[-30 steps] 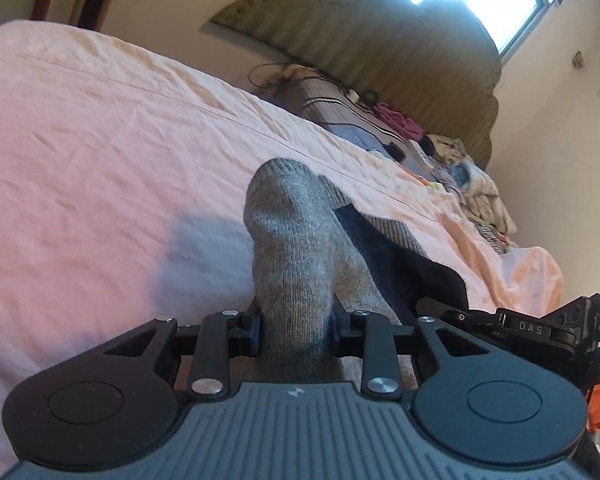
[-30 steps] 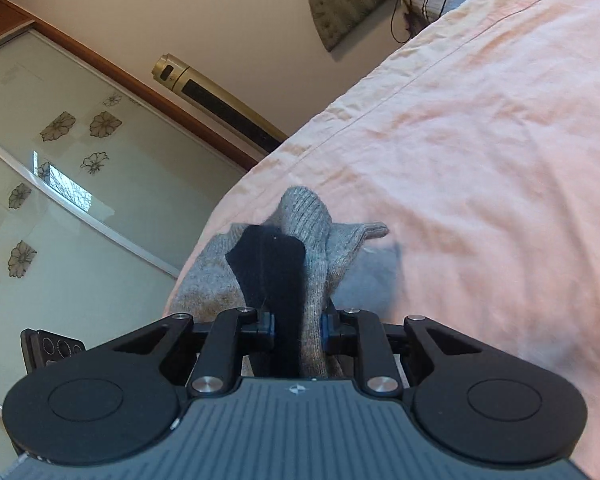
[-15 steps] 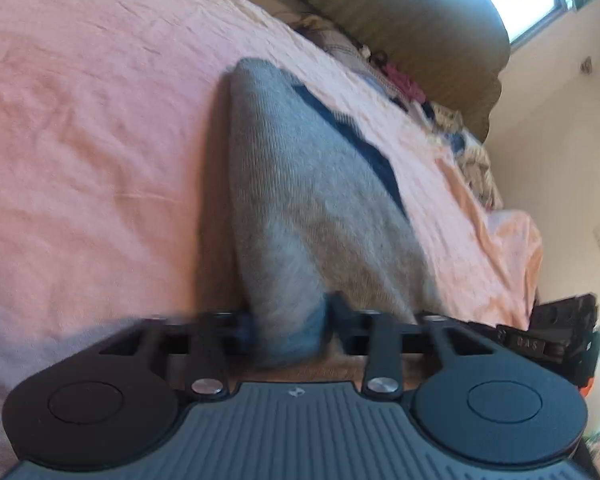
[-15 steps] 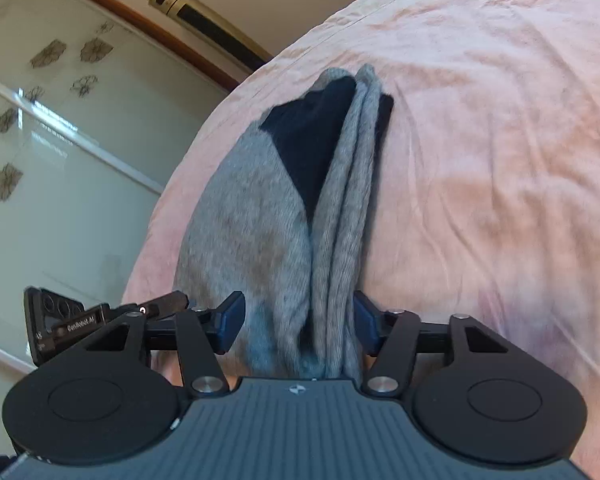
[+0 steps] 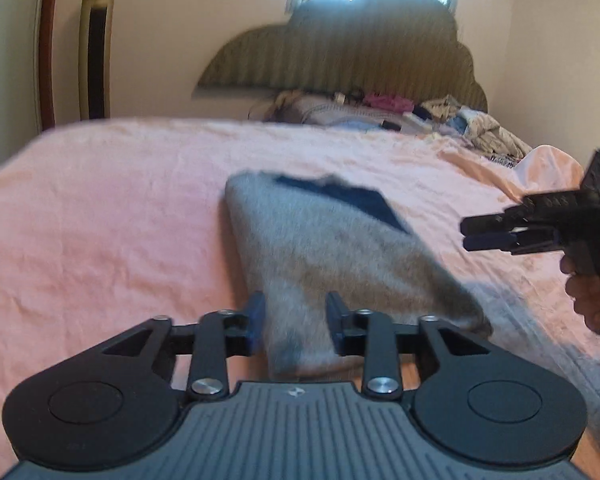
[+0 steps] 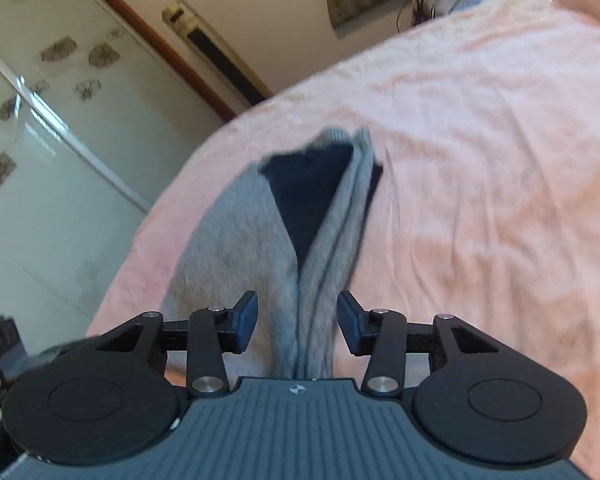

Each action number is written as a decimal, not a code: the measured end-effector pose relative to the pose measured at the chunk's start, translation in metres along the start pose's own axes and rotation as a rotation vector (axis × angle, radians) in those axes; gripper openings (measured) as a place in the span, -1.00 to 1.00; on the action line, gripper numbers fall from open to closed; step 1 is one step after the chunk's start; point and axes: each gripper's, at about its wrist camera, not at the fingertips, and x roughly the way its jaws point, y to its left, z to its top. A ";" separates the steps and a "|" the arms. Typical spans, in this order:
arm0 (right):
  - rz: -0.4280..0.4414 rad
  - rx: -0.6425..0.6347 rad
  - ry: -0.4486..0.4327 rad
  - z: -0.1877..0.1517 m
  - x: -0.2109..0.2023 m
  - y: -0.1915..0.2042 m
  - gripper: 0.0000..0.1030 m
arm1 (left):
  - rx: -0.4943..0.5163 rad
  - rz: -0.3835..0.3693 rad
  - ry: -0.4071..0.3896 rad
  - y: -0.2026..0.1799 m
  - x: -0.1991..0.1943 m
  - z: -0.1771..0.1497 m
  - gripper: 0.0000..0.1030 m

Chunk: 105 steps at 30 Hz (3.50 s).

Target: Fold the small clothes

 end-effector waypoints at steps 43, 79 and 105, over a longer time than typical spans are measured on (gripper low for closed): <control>-0.155 -0.453 0.030 0.058 0.158 0.118 0.53 | 0.074 -0.021 0.088 -0.039 0.091 -0.029 0.87; -0.058 -0.065 0.221 -0.047 0.032 0.008 -0.63 | -0.548 -0.286 0.337 0.063 0.080 -0.021 -0.79; -0.077 0.105 0.149 0.021 0.079 -0.002 0.30 | 0.453 0.059 0.118 -0.049 -0.018 -0.068 -0.07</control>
